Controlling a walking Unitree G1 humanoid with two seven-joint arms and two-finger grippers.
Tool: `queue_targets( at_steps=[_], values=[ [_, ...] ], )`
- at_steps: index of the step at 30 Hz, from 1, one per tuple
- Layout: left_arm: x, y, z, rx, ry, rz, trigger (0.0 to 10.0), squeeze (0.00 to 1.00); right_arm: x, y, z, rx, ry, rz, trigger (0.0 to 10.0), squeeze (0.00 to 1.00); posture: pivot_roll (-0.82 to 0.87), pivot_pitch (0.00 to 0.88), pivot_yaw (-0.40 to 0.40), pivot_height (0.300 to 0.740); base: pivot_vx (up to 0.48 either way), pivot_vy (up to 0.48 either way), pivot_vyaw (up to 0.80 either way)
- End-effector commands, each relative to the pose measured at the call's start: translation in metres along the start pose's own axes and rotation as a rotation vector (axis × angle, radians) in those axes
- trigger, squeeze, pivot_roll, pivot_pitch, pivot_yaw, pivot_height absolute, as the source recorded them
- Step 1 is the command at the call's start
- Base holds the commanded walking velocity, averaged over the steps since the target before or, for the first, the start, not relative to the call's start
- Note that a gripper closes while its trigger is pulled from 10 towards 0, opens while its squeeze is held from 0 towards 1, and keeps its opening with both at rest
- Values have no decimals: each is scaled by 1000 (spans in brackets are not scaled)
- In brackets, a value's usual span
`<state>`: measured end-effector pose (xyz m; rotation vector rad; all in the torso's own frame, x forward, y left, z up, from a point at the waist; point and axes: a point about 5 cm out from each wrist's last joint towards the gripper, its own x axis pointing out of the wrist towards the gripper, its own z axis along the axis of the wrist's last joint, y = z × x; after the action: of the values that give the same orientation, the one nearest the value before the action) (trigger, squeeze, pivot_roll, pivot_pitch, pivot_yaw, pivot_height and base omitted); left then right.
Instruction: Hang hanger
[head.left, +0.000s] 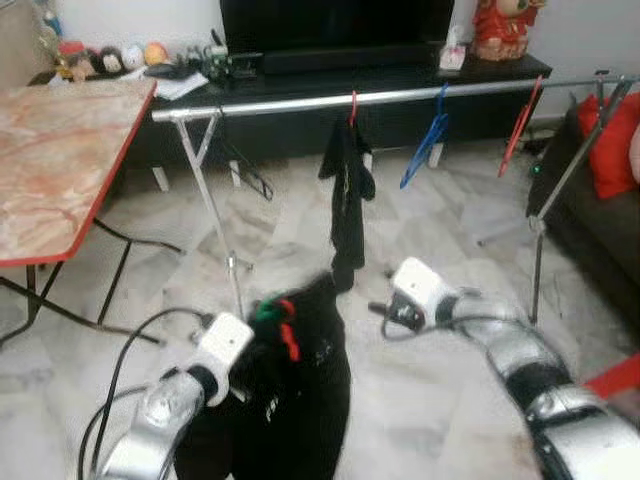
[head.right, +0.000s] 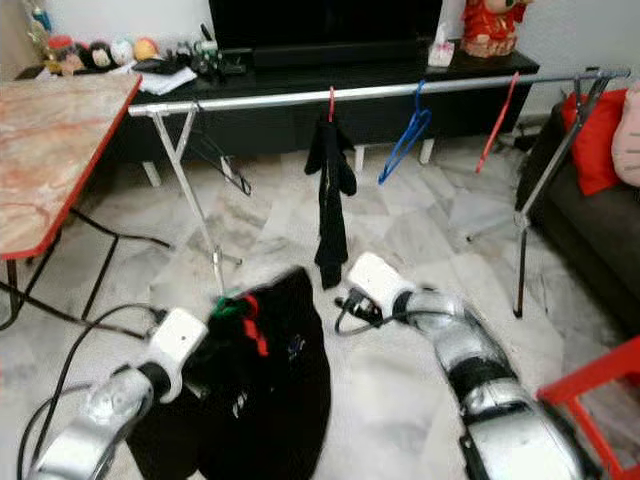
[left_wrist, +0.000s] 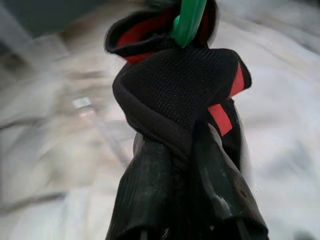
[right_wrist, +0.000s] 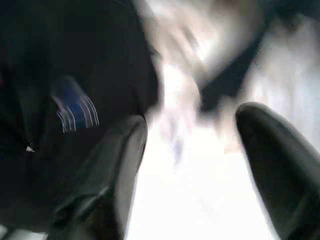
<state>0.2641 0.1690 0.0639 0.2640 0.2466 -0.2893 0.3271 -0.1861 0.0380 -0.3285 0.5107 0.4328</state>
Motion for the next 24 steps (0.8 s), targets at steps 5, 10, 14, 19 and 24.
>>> queue_targets(
  at_steps=[5,10,14,19,24],
  values=[
    [-9,11,-8,-27,-11,153,10000,0,-19,17,-82,260,270,-180,10000,0,-40,0,32,740,0,0,0],
    [-16,13,-10,-64,-37,205,10000,0,-33,42,-122,371,377,-224,10000,0,-33,0,38,740,0,0,0],
    [-22,11,-6,-96,-67,235,10000,0,-42,45,-138,415,432,-304,10000,0,-28,0,41,740,0,0,0],
    [-27,8,-4,-111,-87,255,10000,0,-47,49,-146,482,441,-332,10000,0,-34,0,45,740,0,0,0],
    [-27,2,-6,-111,-68,243,10000,0,-51,55,-154,523,464,-357,10000,0,-31,0,51,740,0,0,0]
  ],
)
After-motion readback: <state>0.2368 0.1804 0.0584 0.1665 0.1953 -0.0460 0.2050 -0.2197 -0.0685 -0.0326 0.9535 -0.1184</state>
